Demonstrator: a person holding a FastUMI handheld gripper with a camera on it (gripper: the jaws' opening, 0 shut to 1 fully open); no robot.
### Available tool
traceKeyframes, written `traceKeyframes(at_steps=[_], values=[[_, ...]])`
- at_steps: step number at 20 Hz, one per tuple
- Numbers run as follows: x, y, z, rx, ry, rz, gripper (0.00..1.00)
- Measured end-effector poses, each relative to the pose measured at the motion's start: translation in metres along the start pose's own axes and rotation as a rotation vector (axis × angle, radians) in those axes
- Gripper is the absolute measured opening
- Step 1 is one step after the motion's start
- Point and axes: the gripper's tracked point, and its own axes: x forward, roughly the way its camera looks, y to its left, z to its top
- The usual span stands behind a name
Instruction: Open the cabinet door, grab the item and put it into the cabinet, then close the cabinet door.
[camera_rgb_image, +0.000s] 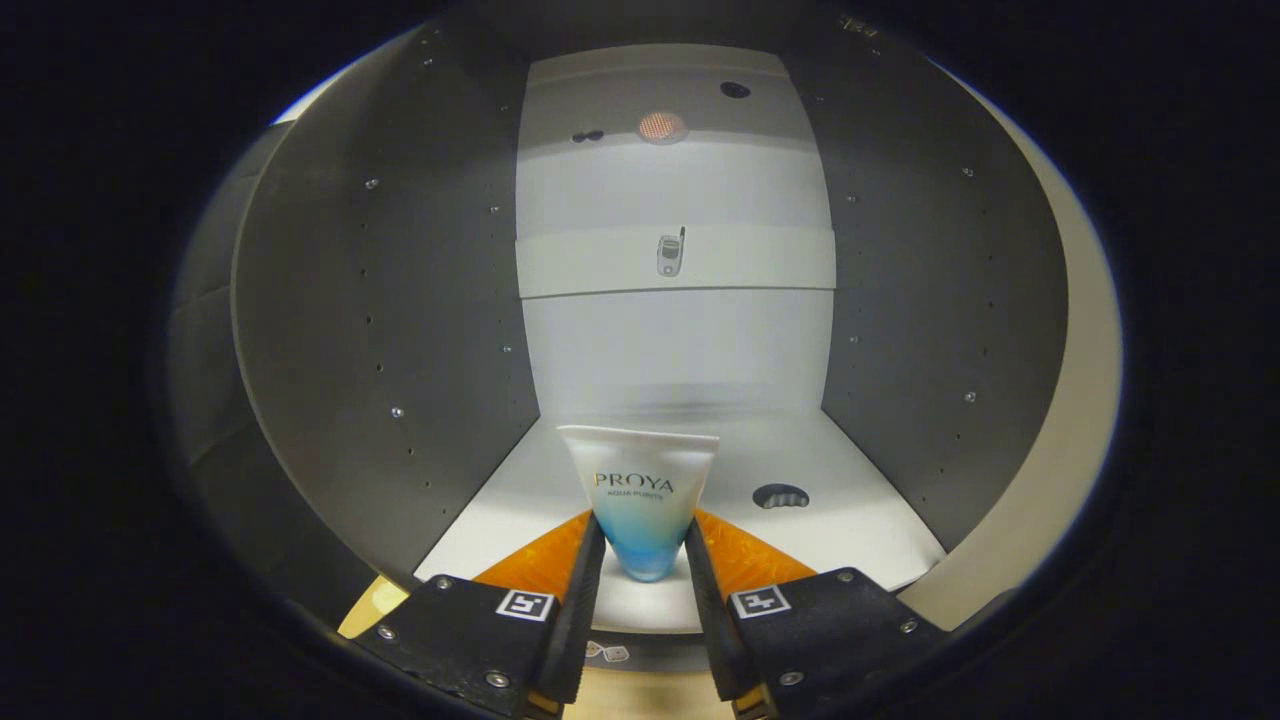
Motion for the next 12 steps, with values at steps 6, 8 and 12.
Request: traceKeyframes(at_steps=[6, 8, 12], values=[[0.0033, -0.0034, 0.0025, -0.019, -0.017, -0.007, 0.62], [0.002, 0.0002, 0.0024, -0.015, -0.018, 0.007, 0.73], [-0.0026, -0.0008, 0.0043, -0.045, -0.035, 0.0, 0.83]])
